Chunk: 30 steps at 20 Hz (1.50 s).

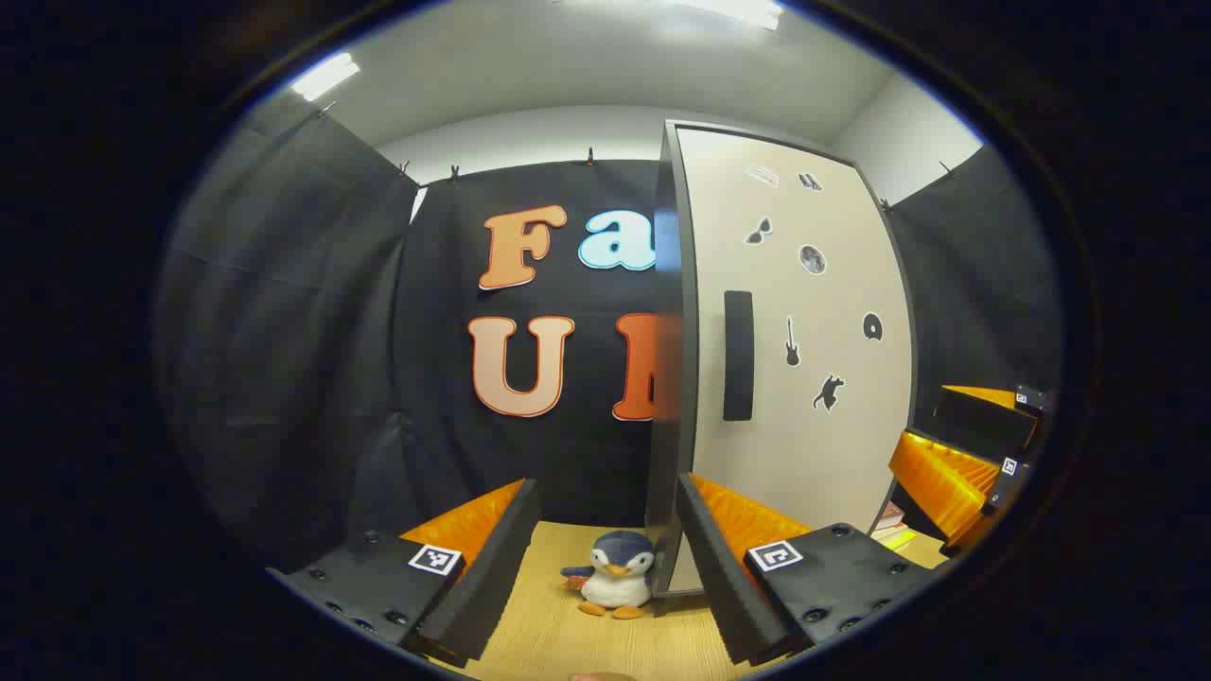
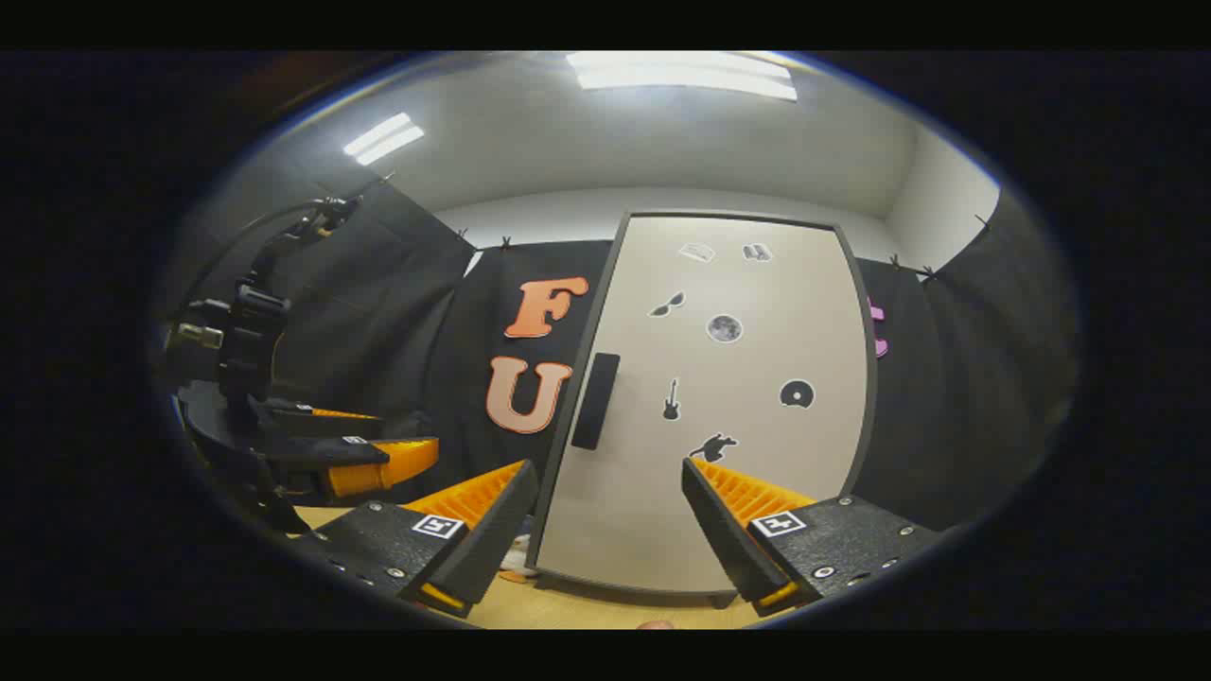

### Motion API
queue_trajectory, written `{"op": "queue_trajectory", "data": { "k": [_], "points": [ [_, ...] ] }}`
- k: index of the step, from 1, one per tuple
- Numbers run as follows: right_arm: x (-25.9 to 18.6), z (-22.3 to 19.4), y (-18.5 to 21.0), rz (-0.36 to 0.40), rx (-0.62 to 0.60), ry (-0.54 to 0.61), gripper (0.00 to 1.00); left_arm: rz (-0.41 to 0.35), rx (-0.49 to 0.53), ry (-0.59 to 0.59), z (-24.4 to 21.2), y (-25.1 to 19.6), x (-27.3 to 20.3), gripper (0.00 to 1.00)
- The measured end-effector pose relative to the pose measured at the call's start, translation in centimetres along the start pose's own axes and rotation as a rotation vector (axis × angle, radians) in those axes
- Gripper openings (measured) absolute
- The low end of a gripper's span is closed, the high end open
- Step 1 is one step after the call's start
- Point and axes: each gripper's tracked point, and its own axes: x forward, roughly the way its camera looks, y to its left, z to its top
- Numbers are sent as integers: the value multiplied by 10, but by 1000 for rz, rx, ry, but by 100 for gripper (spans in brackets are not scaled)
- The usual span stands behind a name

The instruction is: Open the cabinet door with the right hand, grasp the bottle in the cabinet with the left hand and place it on the coaster, then close the cabinet door with the right hand.

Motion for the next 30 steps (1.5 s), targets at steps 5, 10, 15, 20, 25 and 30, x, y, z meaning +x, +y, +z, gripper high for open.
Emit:
{"op": "queue_trajectory", "data": {
  "k": [5, 10, 15, 20, 25, 30],
  "points": [
    [4, 2, -14, -47, -21, -4, 94, 32, -8, 9, 0, -5, -3, 94],
    [10, 4, -8, -98, -54, 9, 95, 23, 6, -23, 17, 4, 7, 94],
    [27, 1, 4, -124, 35, 24, 95, 11, 32, -50, 28, 22, 15, 94],
    [61, 2, 4, -159, 118, 48, 95, -11, 31, -30, 23, 35, 20, 95],
    [97, -9, 9, -179, 146, 85, 95, -32, 41, -1, 8, 49, 23, 94],
    [129, -11, 26, -173, 128, 101, 95, -46, 25, 25, -5, 62, 27, 95]
  ]
}}
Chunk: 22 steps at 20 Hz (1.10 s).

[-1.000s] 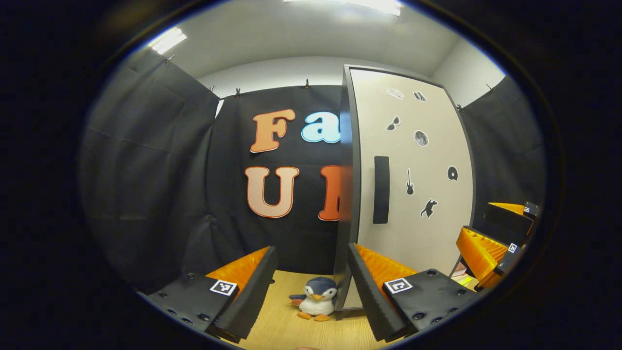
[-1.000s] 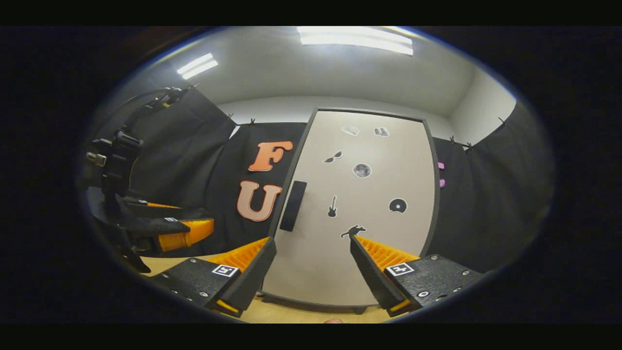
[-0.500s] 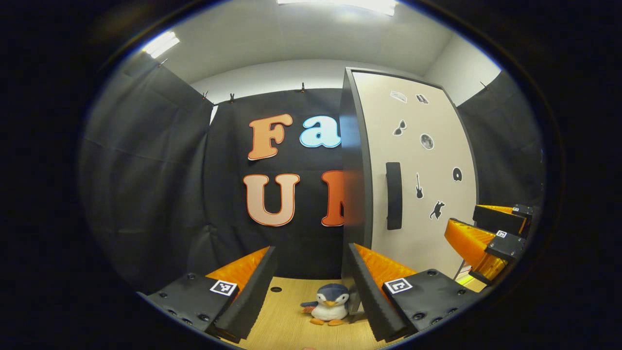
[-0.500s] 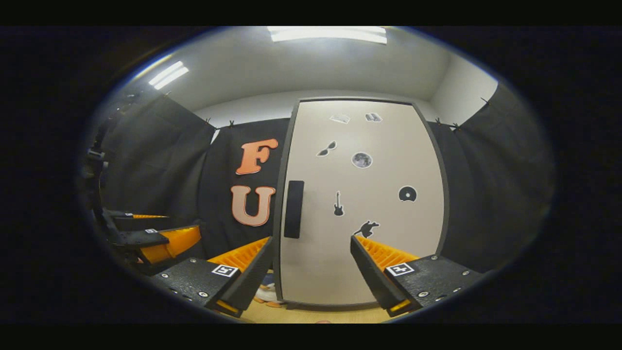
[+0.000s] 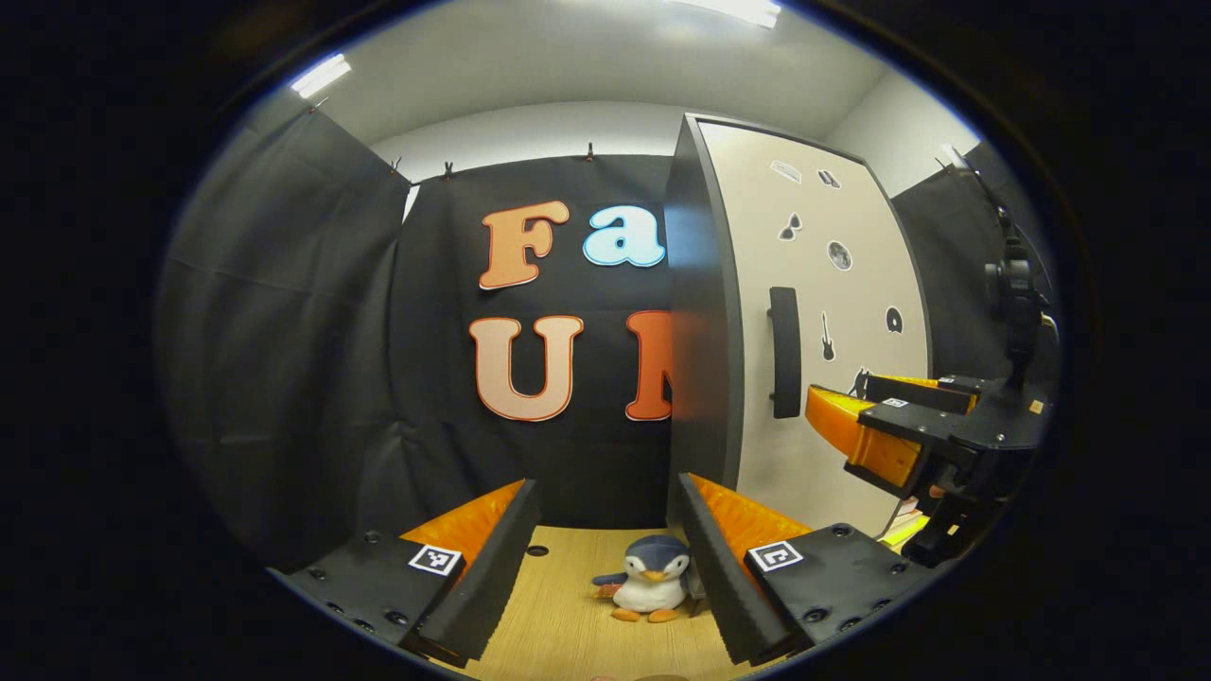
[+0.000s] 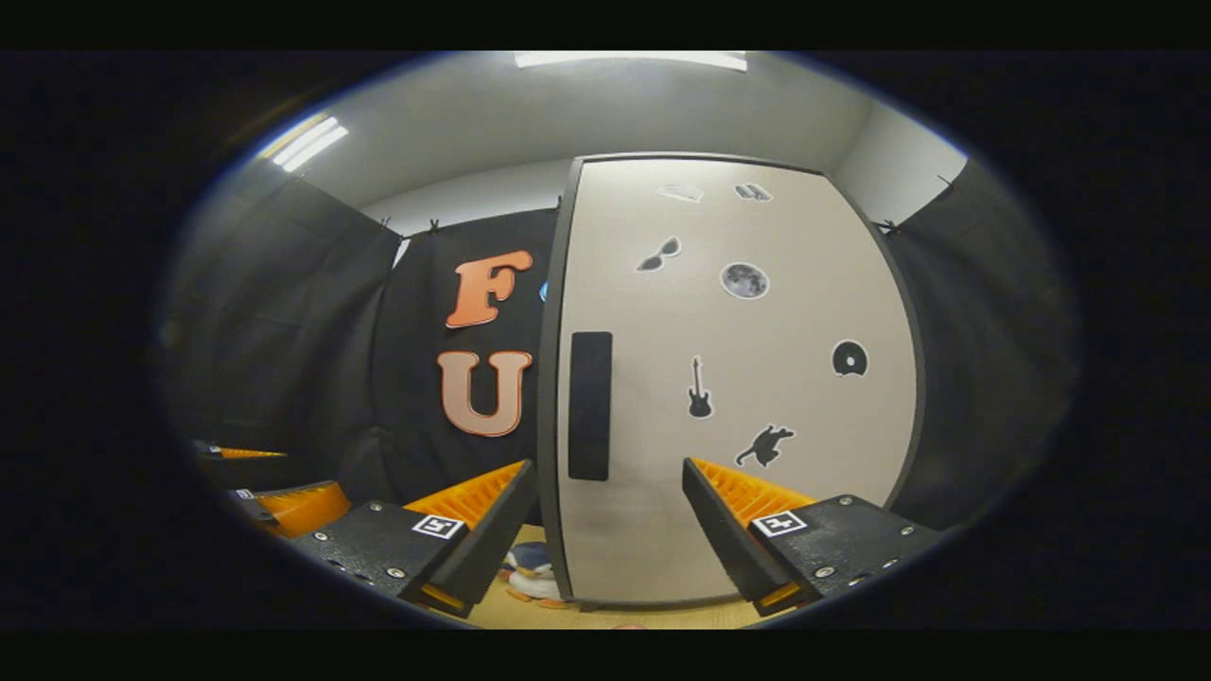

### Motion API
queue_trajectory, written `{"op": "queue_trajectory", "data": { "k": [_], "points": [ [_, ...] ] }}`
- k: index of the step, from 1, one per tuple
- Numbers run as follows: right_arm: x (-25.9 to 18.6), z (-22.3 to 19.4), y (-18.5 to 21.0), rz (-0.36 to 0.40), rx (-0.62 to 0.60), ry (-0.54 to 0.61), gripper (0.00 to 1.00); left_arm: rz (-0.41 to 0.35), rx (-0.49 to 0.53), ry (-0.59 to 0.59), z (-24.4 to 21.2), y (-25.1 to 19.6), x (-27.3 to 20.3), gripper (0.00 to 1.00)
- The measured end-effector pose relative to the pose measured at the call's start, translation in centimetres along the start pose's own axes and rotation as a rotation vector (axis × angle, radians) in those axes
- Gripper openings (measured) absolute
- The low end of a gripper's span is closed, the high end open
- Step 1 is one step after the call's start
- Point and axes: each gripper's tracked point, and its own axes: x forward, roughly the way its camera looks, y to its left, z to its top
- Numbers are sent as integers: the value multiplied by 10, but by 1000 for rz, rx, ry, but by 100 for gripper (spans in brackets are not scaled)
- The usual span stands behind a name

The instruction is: Open the cabinet door with the right hand, grasp the bottle in the cabinet with the left hand and place it on the coaster, then close the cabinet door with the right hand.

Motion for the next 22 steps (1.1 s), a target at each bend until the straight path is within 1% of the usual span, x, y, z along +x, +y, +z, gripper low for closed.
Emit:
{"op": "queue_trajectory", "data": {
  "k": [2, 3, 4, 5, 6, 7, 10, 12, 13, 14, 15, 16, 17, 18, 19, 21, 22],
  "points": [
    [10, 1, 5, -10, -17, -5, 95, -1, -2, 7, -4, 5, -1, 95],
    [17, 2, 6, -22, -27, -6, 97, -1, -4, 10, -7, 8, -1, 94],
    [24, 2, 6, -33, -37, -4, 97, -1, -8, 13, -8, 9, -1, 94],
    [31, 2, 7, -42, -43, 1, 94, -1, -11, 17, -10, 12, -2, 94],
    [36, 2, 7, -50, -47, 7, 97, 0, -13, 23, -14, 13, -3, 94],
    [42, 3, 6, -64, -47, 8, 95, -2, -17, 29, -17, 14, -4, 94],
    [58, 7, 4, -96, -35, 5, 93, -7, -26, 55, -28, 20, -8, 95],
    [69, 5, 1, -119, -25, 19, 87, -15, -34, 69, -33, 24, -9, 94],
    [72, 4, 0, -129, -23, 29, 82, -18, -34, 73, -35, 27, -10, 95],
    [74, 3, -1, -139, -23, 35, 79, -22, -31, 75, -36, 30, -11, 95],
    [76, 2, 0, -147, -28, 34, 74, -28, -24, 76, -37, 32, -10, 95],
    [78, 2, -1, -158, -40, 35, 71, -34, -15, 75, -37, 36, -9, 95],
    [79, 1, -3, -174, -55, 38, 66, -41, -1, 74, -37, 40, -8, 95],
    [79, 0, 0, -174, -58, 39, 61, -51, 13, 73, -38, 42, -7, 95],
    [80, -2, 4, -173, -53, 38, 52, -60, 22, 72, -39, 44, -6, 95],
    [80, -1, 2, -186, -53, 30, 39, -69, 38, 68, -40, 46, -5, 95],
    [79, -1, 3, -188, -41, 28, 37, -70, 41, 69, -41, 46, -5, 94]
  ]
}}
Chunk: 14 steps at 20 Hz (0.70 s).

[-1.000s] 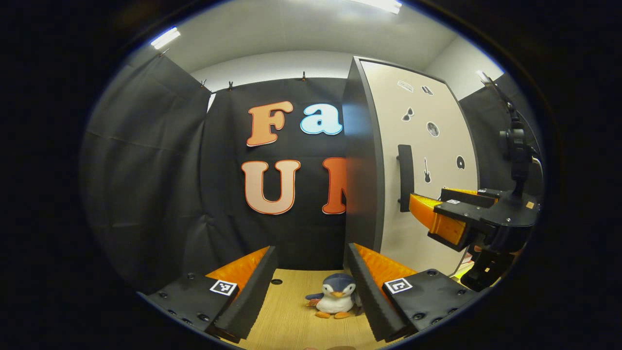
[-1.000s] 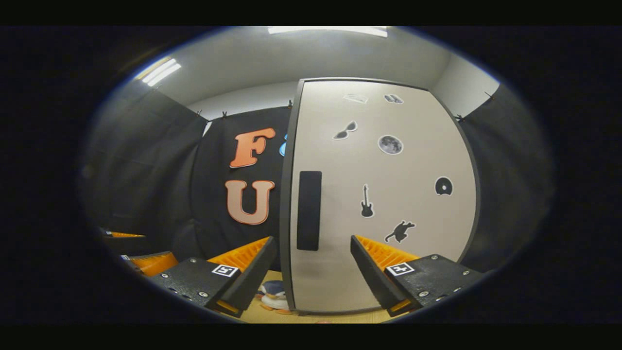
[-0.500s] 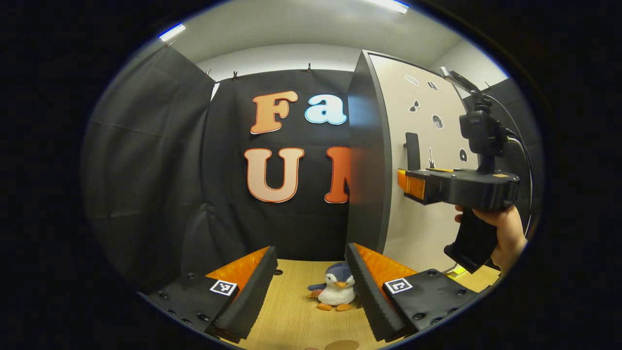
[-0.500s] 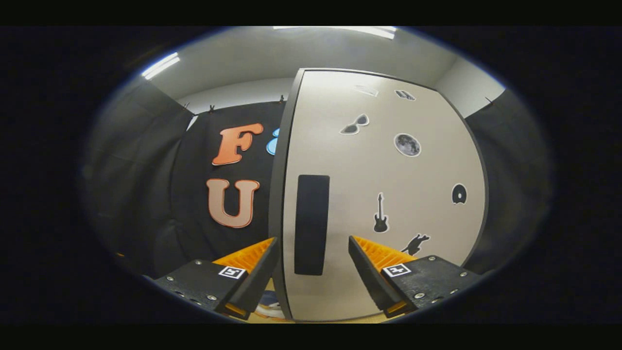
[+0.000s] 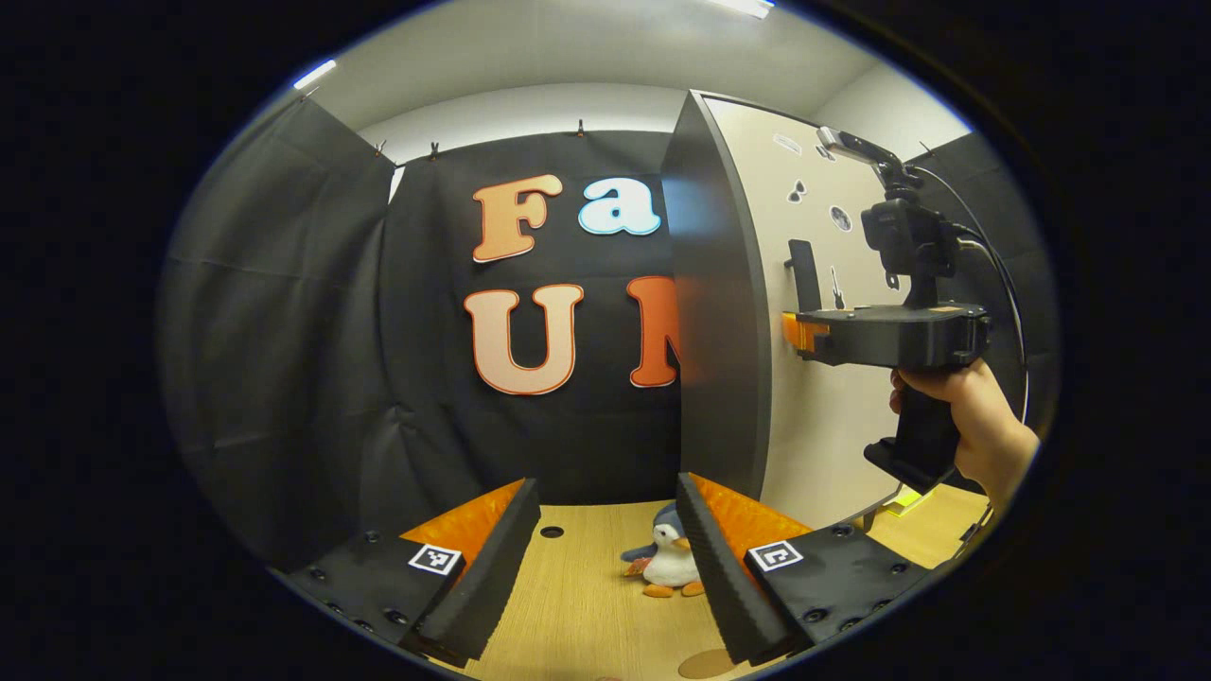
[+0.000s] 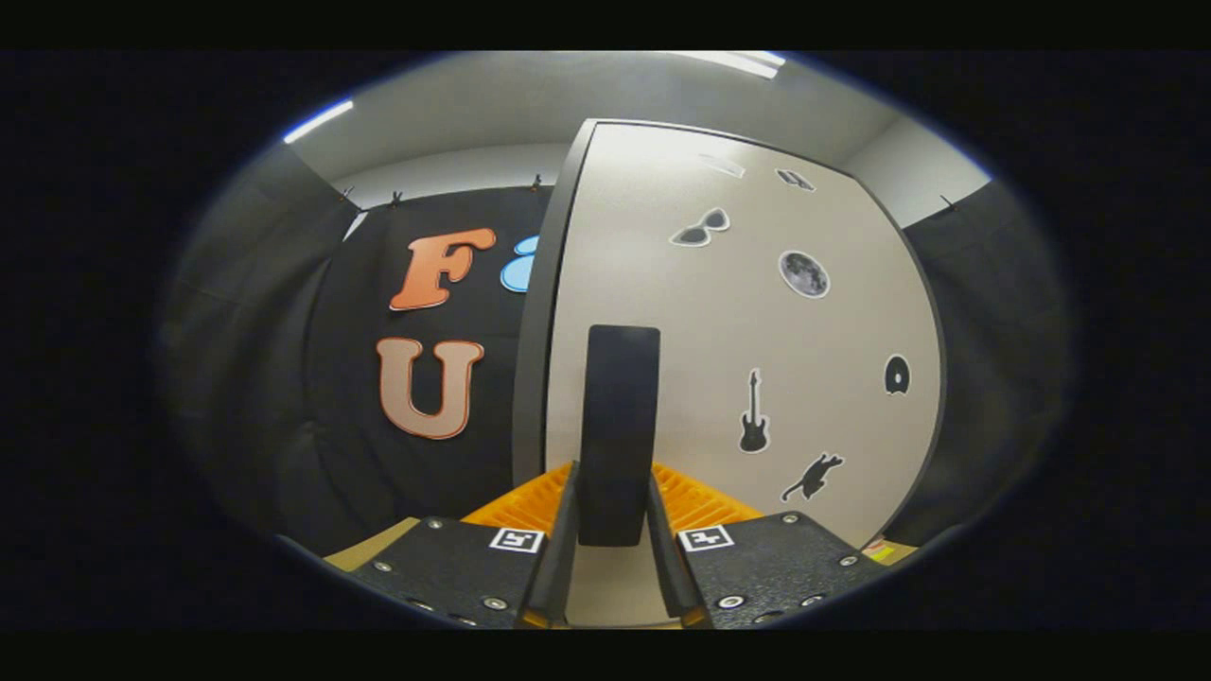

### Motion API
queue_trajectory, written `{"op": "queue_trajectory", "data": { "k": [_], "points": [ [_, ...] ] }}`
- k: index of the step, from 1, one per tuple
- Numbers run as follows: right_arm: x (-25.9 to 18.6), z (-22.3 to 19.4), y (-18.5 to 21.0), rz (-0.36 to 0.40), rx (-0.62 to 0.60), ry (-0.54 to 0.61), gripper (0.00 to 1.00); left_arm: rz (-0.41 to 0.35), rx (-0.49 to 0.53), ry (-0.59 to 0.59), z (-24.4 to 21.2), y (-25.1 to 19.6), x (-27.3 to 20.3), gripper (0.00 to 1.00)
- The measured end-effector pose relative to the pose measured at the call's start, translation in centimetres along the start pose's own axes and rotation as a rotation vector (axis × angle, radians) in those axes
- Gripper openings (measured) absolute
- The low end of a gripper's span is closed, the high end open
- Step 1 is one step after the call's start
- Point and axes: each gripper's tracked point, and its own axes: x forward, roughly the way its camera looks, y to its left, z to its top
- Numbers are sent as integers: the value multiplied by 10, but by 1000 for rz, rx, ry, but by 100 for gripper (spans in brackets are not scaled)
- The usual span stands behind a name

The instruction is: Open the cabinet door with the right hand, grasp the bottle in the cabinet with the left hand and place it on the coaster, then close the cabinet door with the right hand.

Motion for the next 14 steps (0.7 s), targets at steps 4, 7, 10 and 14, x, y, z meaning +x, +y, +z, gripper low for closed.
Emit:
{"op": "queue_trajectory", "data": {
  "k": [4, 7, 10, 14],
  "points": [
    [-1, 0, -2, 17, 44, 17, 27, 9, -31, -3, 1, 2, -5, 94],
    [-5, 1, -2, 34, 55, 13, 16, 17, -43, -3, 2, 0, -4, 94],
    [-12, 2, -3, 65, 74, 10, 19, 28, -70, -8, 4, -6, -5, 95],
    [-29, 10, -6, 99, 74, -7, 15, 28, -114, -2, 3, -29, -22, 95]
  ]
}}
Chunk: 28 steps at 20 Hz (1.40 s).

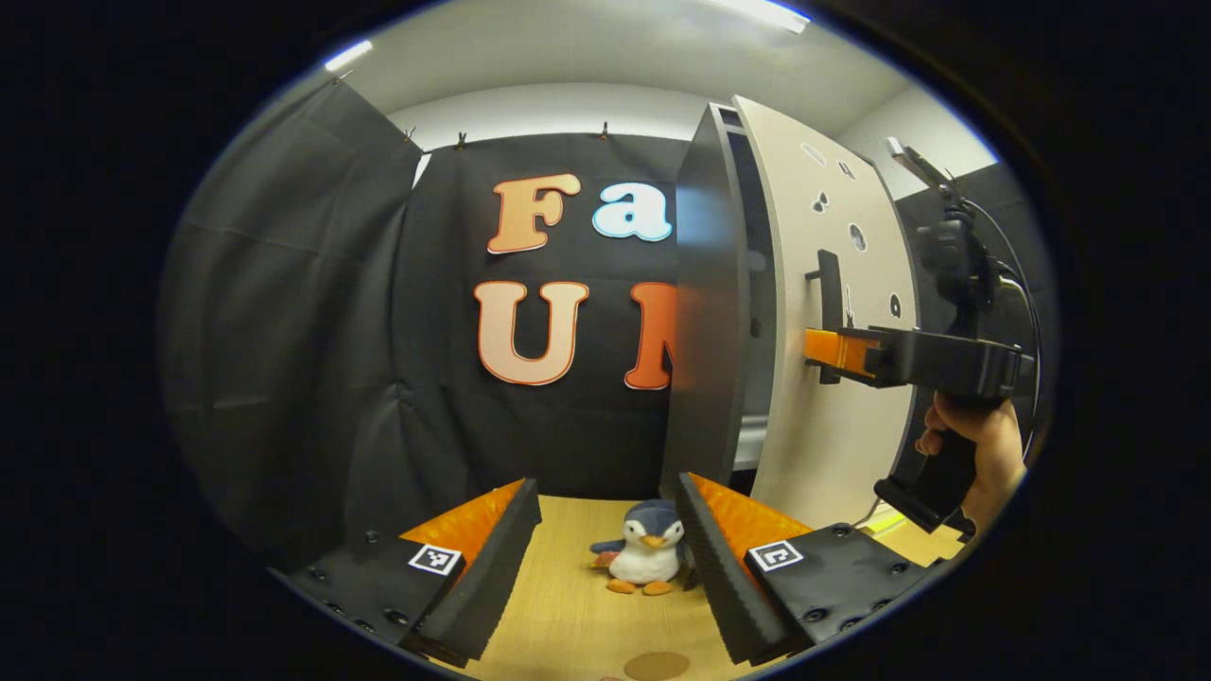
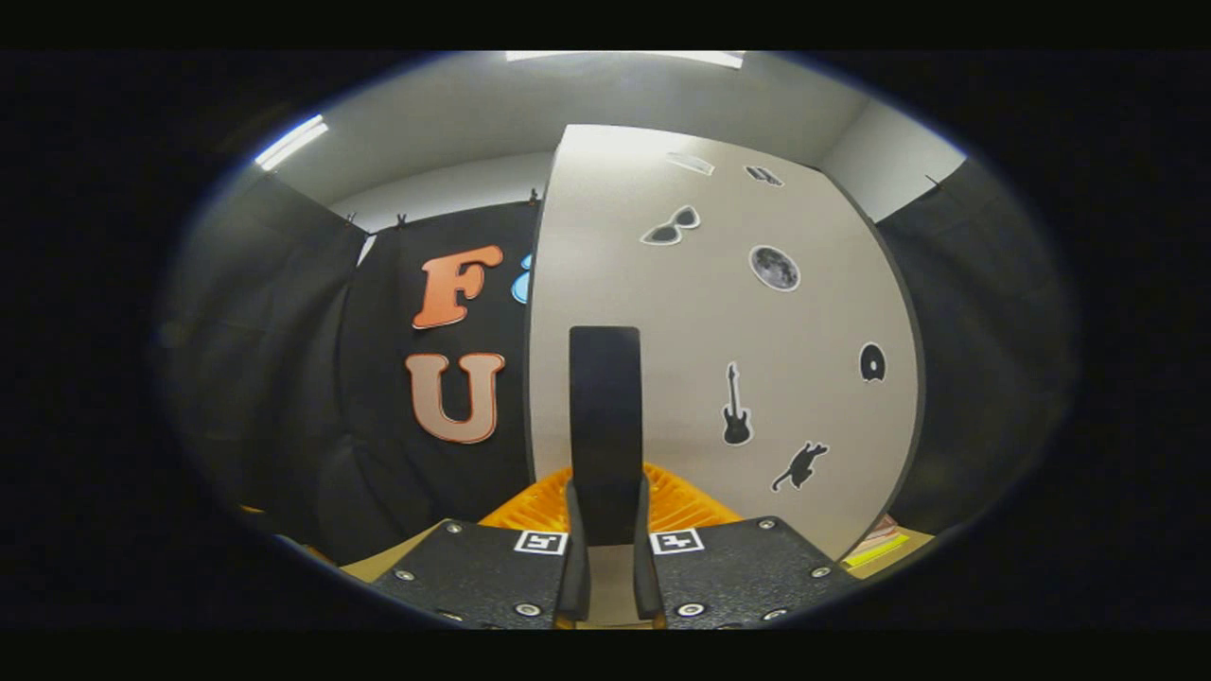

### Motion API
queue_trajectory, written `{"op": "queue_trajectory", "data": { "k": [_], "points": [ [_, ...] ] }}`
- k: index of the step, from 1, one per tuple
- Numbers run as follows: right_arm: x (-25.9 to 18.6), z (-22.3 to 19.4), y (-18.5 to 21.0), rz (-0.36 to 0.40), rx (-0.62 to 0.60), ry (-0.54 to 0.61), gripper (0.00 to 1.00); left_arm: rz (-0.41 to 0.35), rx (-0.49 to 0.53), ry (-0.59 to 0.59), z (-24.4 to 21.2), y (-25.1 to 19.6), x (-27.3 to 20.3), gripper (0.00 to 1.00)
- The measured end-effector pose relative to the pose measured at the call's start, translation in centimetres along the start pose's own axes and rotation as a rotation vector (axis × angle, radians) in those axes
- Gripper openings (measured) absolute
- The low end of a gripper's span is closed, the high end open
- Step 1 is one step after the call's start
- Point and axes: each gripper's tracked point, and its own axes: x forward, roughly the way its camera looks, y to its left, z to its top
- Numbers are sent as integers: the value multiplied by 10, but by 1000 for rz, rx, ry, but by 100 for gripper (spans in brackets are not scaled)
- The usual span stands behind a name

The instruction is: Open the cabinet door with the right hand, grasp the bottle in the cabinet with the left hand and place it on the coaster, then close the cabinet door with the right hand.

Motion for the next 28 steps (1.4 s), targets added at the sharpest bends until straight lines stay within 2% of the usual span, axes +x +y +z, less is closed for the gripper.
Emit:
{"op": "queue_trajectory", "data": {
  "k": [6, 7, 12, 17, 18, 21, 22, 26, 27, 28],
  "points": [
    [-22, 9, -4, 49, 15, -3, 19, 12, -20, 1, 1, -22, -23, 94],
    [-24, 9, -5, 55, 15, -2, 17, 15, -17, -4, 3, -26, -27, 95],
    [-34, 9, -12, 83, 26, -6, 19, 27, -2, -18, 8, -40, -40, 95],
    [-44, 10, -21, 99, 28, -2, 17, 10, 14, -37, 18, -60, -41, 94],
    [-46, 10, -23, 94, 29, 1, 14, 1, 14, -41, 18, -65, -39, 94],
    [-56, 9, -34, 59, 47, 14, 17, -35, 15, -41, 20, -85, -34, 94],
    [-59, 10, -38, 41, 58, 15, 14, -49, 13, -40, 20, -93, -33, 94],
    [-63, 13, -59, -61, 58, -2, 16, -112, 3, -35, 20, -126, -26, 95],
    [-65, 14, -67, -89, 49, -8, 10, -128, 1, -34, 19, -135, -25, 95],
    [-66, 14, -74, -112, 40, -13, 12, -144, -1, -31, 19, -144, -24, 94]
  ]
}}
